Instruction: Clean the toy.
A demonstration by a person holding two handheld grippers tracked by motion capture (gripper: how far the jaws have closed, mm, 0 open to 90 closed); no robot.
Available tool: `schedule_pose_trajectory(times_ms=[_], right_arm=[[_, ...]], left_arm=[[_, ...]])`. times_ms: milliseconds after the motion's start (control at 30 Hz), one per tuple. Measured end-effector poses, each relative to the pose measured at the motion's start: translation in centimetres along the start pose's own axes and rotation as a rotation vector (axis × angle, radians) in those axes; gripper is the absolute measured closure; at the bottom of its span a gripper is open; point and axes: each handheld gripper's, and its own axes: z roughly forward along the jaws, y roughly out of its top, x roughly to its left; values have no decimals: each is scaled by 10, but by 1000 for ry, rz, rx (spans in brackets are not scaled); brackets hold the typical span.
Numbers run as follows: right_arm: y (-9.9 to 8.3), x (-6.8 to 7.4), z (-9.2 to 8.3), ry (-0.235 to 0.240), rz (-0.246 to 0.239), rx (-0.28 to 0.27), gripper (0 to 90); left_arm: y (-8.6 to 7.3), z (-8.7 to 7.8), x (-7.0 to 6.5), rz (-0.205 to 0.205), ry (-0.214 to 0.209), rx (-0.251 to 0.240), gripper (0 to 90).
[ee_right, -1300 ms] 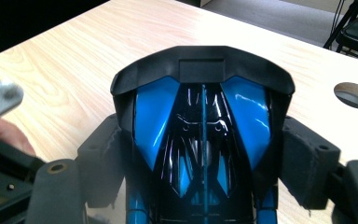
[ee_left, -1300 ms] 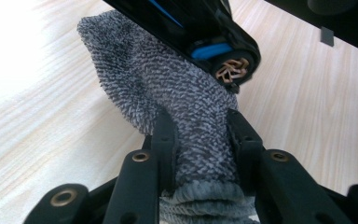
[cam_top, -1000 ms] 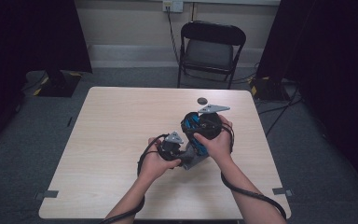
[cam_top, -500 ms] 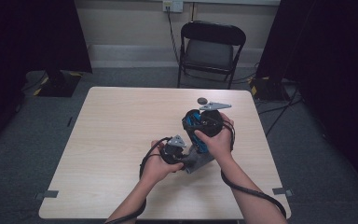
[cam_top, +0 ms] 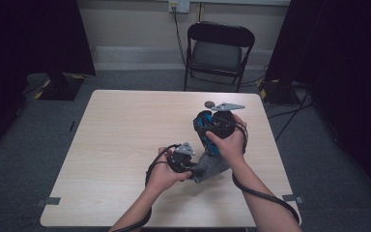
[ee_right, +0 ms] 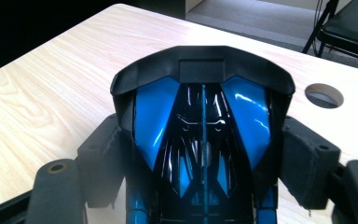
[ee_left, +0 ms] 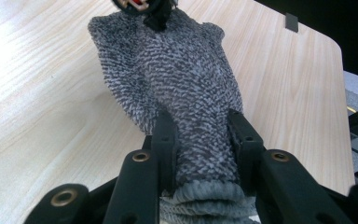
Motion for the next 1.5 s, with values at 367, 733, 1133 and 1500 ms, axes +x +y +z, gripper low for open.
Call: schedule_pose_trajectory(times_ms=[367,733,1133,1500], right_arm=[[-7,-15,-11,-15,1,5,253],[-23,-9,-14,24,-27,17,252],[-44,8,-12,97,-45,27,252],[-51,25,-9,127,-91,38,252]], left_arm=[[-8,-32,22,-47,86,-36,687],[-12,-58,42,-100,184,-77,685],[-5,-71,52,-123,250,-117,685],[6,-71,50,-107,268,-142,686]])
